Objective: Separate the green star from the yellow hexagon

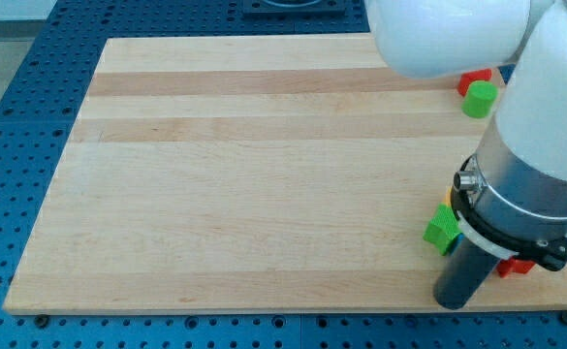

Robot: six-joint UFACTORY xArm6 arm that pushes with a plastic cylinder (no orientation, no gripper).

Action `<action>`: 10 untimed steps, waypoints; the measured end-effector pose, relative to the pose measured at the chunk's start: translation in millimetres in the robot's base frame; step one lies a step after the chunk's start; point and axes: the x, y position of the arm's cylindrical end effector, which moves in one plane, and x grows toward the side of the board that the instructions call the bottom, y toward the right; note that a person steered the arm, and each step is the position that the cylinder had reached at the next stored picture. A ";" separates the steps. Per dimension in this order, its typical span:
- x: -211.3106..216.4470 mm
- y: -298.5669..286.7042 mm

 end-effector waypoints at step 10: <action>-10.0 24.0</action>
